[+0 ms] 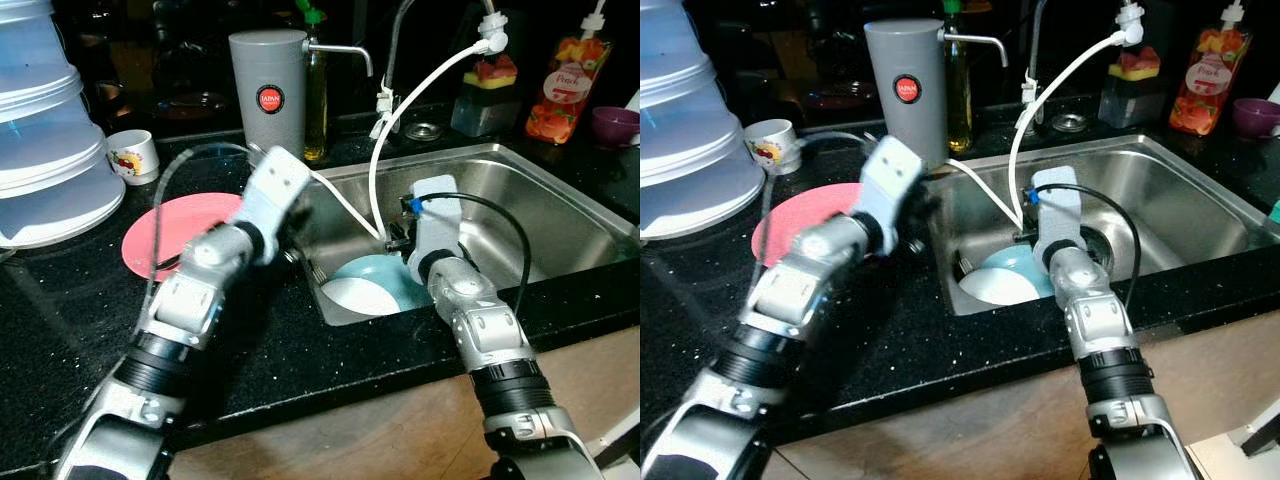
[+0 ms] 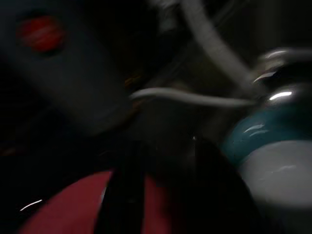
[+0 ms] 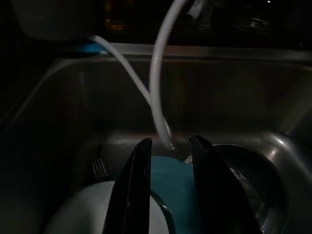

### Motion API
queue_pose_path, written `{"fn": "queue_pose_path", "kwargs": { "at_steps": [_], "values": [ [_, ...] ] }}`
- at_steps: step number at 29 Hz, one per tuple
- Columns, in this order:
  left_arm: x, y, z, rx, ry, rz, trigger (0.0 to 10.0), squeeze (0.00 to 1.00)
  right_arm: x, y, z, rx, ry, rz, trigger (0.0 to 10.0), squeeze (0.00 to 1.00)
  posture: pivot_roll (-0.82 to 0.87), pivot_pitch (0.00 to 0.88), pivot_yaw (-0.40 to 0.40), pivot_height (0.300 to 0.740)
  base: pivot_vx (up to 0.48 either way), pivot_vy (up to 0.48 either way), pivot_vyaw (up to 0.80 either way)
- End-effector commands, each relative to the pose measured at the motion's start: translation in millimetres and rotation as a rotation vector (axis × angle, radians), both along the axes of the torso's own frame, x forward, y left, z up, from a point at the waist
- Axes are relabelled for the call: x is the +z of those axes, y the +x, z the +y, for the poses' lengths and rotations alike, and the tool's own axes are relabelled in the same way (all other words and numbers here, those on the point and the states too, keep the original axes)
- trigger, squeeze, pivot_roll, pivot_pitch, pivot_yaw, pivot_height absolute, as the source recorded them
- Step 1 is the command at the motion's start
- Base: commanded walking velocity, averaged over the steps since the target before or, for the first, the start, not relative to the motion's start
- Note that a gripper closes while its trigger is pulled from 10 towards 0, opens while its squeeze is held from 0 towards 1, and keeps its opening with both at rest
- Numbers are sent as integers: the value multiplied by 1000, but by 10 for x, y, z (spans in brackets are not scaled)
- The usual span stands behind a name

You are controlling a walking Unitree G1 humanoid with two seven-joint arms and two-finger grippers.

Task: Kitchen organization

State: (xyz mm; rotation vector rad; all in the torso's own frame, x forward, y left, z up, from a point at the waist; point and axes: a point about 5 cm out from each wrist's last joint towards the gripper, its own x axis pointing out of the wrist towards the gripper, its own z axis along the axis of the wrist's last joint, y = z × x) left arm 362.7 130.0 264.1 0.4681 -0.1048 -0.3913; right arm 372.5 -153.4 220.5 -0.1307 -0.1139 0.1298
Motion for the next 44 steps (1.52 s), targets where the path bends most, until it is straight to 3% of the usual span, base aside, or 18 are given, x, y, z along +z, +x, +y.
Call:
{"fn": "queue_pose_path", "kwargs": {
  "at_steps": [1, 4, 5, 6, 9, 11, 15, 20, 26, 34, 44],
  "values": [
    [84, -3, 271, 107, 7, 0, 10000, 1000, 54, 4, 37, 21, 31, -17, 10000, 0, 42, 36, 70, 740, 0, 0, 0],
    [52, -42, 512, 149, -47, 67, 10000, 1000, 37, -14, 152, 104, 45, 15, 10000, 0, 49, 39, 68, 740, 0, 0, 0],
    [25, -56, 595, 154, -98, 103, 10000, 0, 28, -34, 224, 160, 61, 33, 10000, 0, 50, 39, 67, 740, 0, 0, 0],
    [25, -56, 595, 154, -98, 103, 10000, 0, 28, -34, 224, 160, 61, 33, 10000, 0, 50, 39, 67, 740, 0, 0, 0],
    [-52, -83, 864, 194, -141, 169, 10000, 0, 27, -117, 430, 334, 120, 64, 10000, 0, 51, 40, 67, 740, 0, 0, 0],
    [-62, -83, 913, 189, -165, 184, 10000, 0, 31, -135, 461, 365, 133, 64, 10000, 0, 51, 40, 67, 740, 0, 0, 0],
    [-76, -81, 953, 175, -190, 200, 10000, 0, 36, -150, 486, 386, 136, 62, 10000, 0, 61, 43, 64, 740, 0, 0, 0],
    [-141, -68, 952, 58, -289, 284, 10000, 0, 83, -180, 513, 430, 152, 48, 10000, 0, 58, 42, 66, 740, 0, 0, 0],
    [-274, -3, 1011, 34, -262, 339, 10000, 0, 104, -219, 541, 471, 153, 52, 10000, 0, 50, 47, 64, 740, 0, 0, 0],
    [-356, 93, 1201, 97, -132, 357, 10000, 0, 93, -267, 539, 485, 167, 65, 10000, 0, 48, 60, 68, 740, 0, 0, 0],
    [-426, 165, 1073, -40, -165, 380, 10000, 0, 84, -303, 540, 479, 169, 77, 10000, 0, 37, 67, 80, 740, 0, 0, 0]
  ]
}}
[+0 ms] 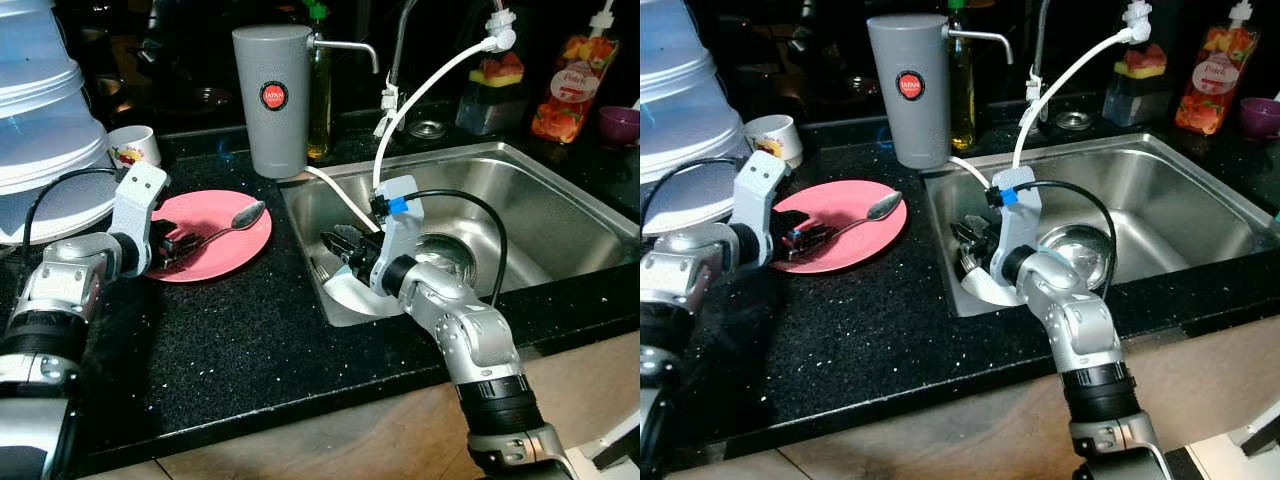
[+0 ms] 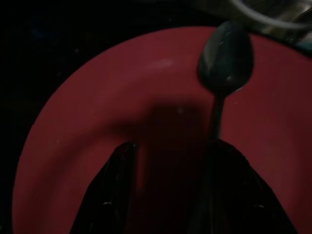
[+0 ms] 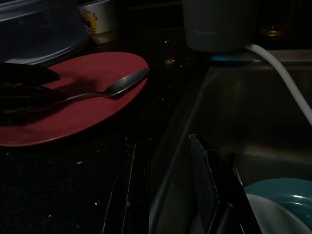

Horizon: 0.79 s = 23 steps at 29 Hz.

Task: Kitchen organization

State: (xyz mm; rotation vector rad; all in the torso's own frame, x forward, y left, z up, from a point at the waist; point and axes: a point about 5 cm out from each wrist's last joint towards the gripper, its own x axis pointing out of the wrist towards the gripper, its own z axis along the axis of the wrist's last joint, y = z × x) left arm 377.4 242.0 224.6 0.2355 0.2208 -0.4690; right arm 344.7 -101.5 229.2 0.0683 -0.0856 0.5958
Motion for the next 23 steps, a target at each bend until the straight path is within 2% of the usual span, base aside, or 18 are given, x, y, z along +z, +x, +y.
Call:
{"fn": "queue_pose_path", "kwargs": {
  "at_steps": [1, 8, 11, 13, 14, 16, 17, 18, 23],
  "values": [
    [-35, 22, -59, -38, -25, 5, 10000, 0, -1, -26, 21, 5, 2, 8, 10000, 0, 37, 67, 80, 740, 0, 0, 0],
    [-73, 25, -137, -112, -57, 17, 10000, 0, 10, -30, 14, 3, -1, 12, 10000, 0, 35, 71, 79, 740, 0, 0, 0],
    [-160, 0, -152, -145, -59, 93, 10000, 0, 9, -25, 18, 4, -3, 18, 10000, 0, 34, 73, 78, 740, 0, 0, 0],
    [-260, -20, -115, -125, -15, 174, 10000, 0, 9, -21, 20, 5, -2, 20, 10000, 0, 34, 71, 78, 740, 0, 0, 0],
    [-283, -25, -105, -119, -10, 193, 8706, 0, 10, -20, 20, 5, -2, 20, 10000, 0, 35, 72, 79, 740, 0, 0, 0],
    [-294, -26, -99, -118, -9, 201, 8706, 0, 11, -20, 20, 5, -2, 21, 10000, 0, 35, 72, 79, 740, 0, 0, 0],
    [-310, -28, -88, -111, -13, 212, 3098, 0, 12, -19, 18, 5, -1, 21, 10000, 0, 34, 72, 78, 740, 0, 0, 0],
    [-331, -27, -60, -96, -11, 227, 0, 0, 14, -16, 13, 2, -1, 22, 10000, 0, 33, 72, 78, 740, 0, 0, 0],
    [-330, -21, -47, -93, -16, 233, 0, 0, 17, -12, 5, -1, 1, 23, 10000, 0, 35, 73, 76, 740, 0, 0, 0]
  ]
}}
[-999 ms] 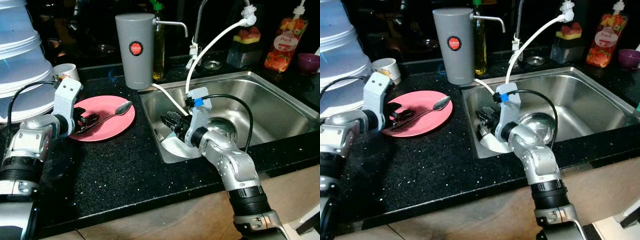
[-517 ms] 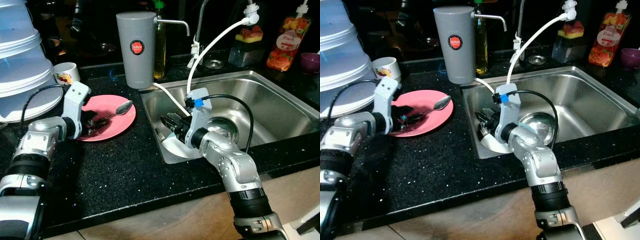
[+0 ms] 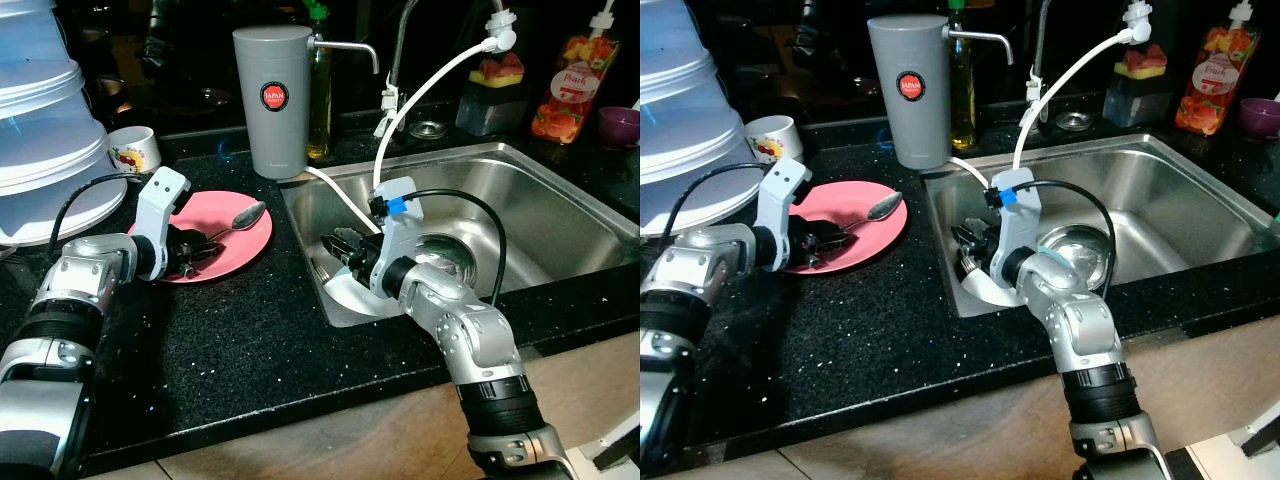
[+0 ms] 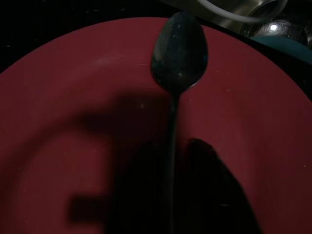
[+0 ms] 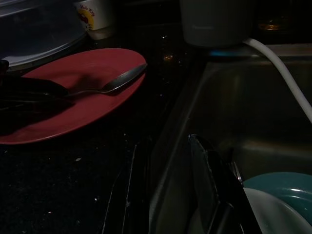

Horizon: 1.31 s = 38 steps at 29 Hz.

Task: Kitchen organization

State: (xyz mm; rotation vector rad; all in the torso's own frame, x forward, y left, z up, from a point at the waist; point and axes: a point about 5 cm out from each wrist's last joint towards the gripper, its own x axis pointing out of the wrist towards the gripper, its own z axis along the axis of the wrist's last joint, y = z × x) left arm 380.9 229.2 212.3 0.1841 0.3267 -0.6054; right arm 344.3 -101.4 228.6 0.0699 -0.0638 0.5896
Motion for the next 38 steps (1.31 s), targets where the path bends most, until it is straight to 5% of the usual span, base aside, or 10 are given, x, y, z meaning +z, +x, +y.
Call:
{"fn": "queue_pose_path", "kwargs": {
  "at_steps": [1, 12, 15, 16, 19, 22, 30, 31, 38],
  "values": [
    [-200, -53, 90, 28, 25, 105, 0, 0, 23, -6, 1, 2, 7, 3, 10000, 0, 35, 71, 77, 740, 0, 0, 0],
    [-104, -14, 102, 51, -4, 35, 0, 0, 35, 23, -25, -23, 22, 7, 10000, 0, 36, 66, 75, 740, 0, 0, 0],
    [67, 27, 76, 56, 12, -93, 0, 0, 66, 45, -53, -50, 50, 5, 10000, 0, 34, 64, 74, 740, 0, 0, 0],
    [334, 60, 0, 51, -43, -294, 0, 0, 108, 62, -86, -73, 84, -3, 10000, 0, 35, 64, 73, 740, 0, 0, 0],
    [652, 3, -203, -46, -194, -498, 0, 0, 177, 82, -131, -110, 139, -26, 10000, 0, 37, 64, 71, 740, 0, 0, 0],
    [771, -124, -434, -188, -267, -588, 0, 0, 237, 83, -133, -119, 207, -37, 10000, 0, 38, 63, 70, 740, 0, 0, 0],
    [640, -315, -820, -372, -290, -580, 0, 0, 287, 20, 36, -68, 288, -31, 10000, 0, 38, 60, 72, 740, 0, 0, 0],
    [604, -325, -853, -379, -286, -574, 0, 0, 291, 11, 61, -66, 300, -29, 10000, 1000, 38, 60, 72, 740, 0, 0, 0],
    [491, -359, -865, -349, -256, -575, 0, 0, 316, -6, 105, -74, 349, -27, 10000, 1000, 36, 58, 77, 740, 0, 0, 0]
  ]
}}
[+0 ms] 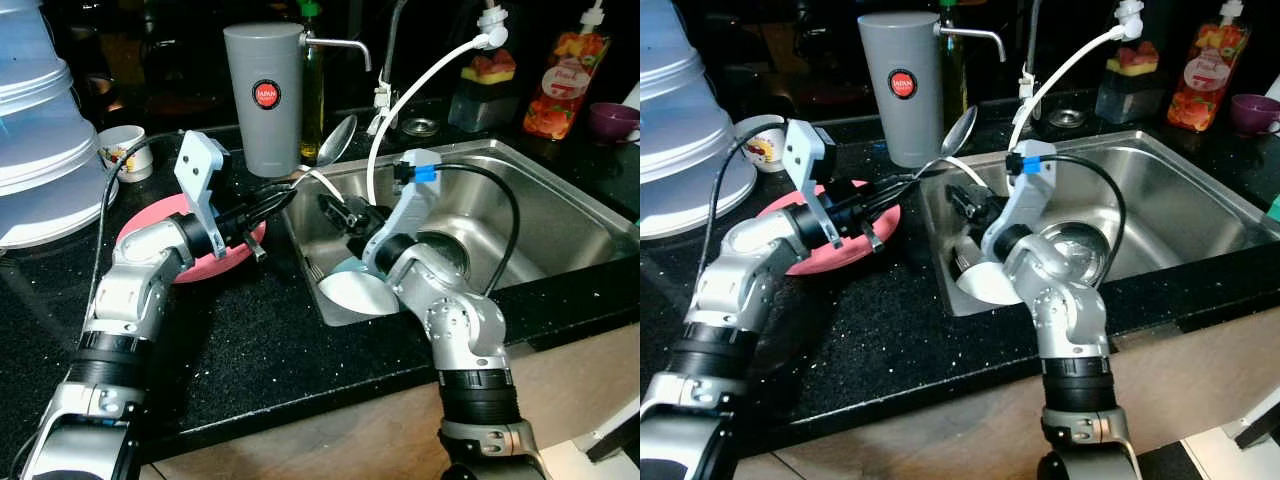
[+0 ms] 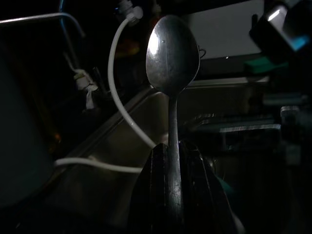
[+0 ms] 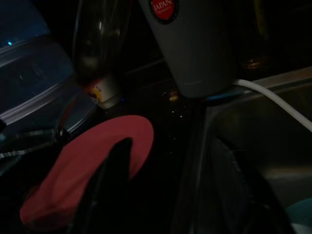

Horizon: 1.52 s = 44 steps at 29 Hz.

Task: Kitchen organization

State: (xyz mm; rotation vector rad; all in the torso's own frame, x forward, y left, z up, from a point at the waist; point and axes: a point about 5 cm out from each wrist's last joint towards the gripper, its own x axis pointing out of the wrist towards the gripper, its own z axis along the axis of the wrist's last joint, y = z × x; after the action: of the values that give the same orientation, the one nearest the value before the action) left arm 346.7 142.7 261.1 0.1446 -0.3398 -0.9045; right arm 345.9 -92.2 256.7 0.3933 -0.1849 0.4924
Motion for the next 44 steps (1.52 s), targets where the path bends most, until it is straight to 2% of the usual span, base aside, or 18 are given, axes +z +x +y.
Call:
{"fn": "queue_pose_path", "kwargs": {
  "at_steps": [1, 2, 3, 4, 9, 11, 15, 16, 17, 18, 23, 24, 26, 38, 39, 40, 41, 44],
  "values": [
    [-9, -23, 8, 18, 15, -13, 0, 0, 57, -24, 7, 2, 37, -12, 10000, 1000, 40, 58, 75, 740, 0, 0, 0],
    [-19, -25, 16, 30, 19, -12, 0, 0, 84, -28, 2, 4, 76, -15, 10000, 365, 40, 58, 75, 740, 0, 0, 0],
    [-29, -17, 26, 50, 25, -10, 0, 0, 117, -34, -9, 7, 121, -23, 10000, 0, 42, 55, 75, 740, 0, 0, 0],
    [-35, 1, 38, 79, 28, -10, 0, 0, 158, -37, -30, 10, 185, -29, 10000, 0, 42, 55, 75, 740, 0, 0, 0],
    [-34, 26, 55, 112, 28, -14, 0, 0, 181, -35, -47, 3, 224, -32, 10000, 0, 43, 49, 78, 740, 0, 0, 0],
    [-46, 47, 68, 143, 36, -11, 0, 0, 244, -42, -82, 6, 326, -39, 10000, 0, 44, 43, 81, 740, 0, 0, 0],
    [-73, 48, 57, 149, 45, -4, 0, 0, 264, -54, -67, 29, 351, -41, 10000, 0, 44, 41, 82, 740, 0, 0, 0],
    [-83, 41, 39, 142, 47, -2, 0, 0, 267, -66, -51, 40, 347, -46, 10000, 561, 44, 39, 83, 740, 0, 0, 0],
    [-90, 35, 26, 137, 49, -1, 0, 0, 269, -74, -40, 48, 345, -49, 10000, 561, 44, 39, 83, 740, 0, 0, 0],
    [-99, 25, 1, 125, 52, -1, 0, 0, 273, -87, -19, 64, 345, -52, 10000, 1000, 44, 38, 83, 740, 0, 0, 0],
    [-115, -7, -78, 97, 48, -7, 0, 0, 266, -101, 59, 83, 289, -57, 10000, 1000, 44, 34, 84, 740, 0, 0, 0],
    [-115, -12, -91, 91, 44, -6, 0, 0, 264, -101, 68, 84, 284, -57, 10000, 71, 43, 33, 84, 740, 0, 0, 0],
    [-116, -20, -109, 81, 41, -4, 0, 0, 264, -100, 77, 86, 286, -56, 10000, 0, 43, 33, 84, 740, 0, 0, 0],
    [-154, -90, -260, 30, 42, -7, 0, 0, 206, -82, 151, 78, 232, -28, 10000, 0, 47, 40, 86, 740, 0, 0, 0],
    [-153, -91, -261, 29, 43, -7, 0, 0, 207, -80, 145, 76, 238, -28, 9216, 0, 48, 41, 86, 740, 0, 0, 0],
    [-153, -91, -261, 29, 43, -7, 0, 0, 207, -80, 145, 76, 238, -28, 9216, 0, 48, 41, 86, 740, 0, 0, 0],
    [-152, -92, -262, 30, 43, -7, 0, 0, 208, -76, 134, 71, 247, -27, 0, 0, 48, 42, 86, 740, 0, 0, 0],
    [-153, -94, -259, 32, 48, -7, 0, 0, 213, -73, 114, 64, 259, -29, 0, 0, 49, 43, 86, 740, 0, 0, 0]
  ]
}}
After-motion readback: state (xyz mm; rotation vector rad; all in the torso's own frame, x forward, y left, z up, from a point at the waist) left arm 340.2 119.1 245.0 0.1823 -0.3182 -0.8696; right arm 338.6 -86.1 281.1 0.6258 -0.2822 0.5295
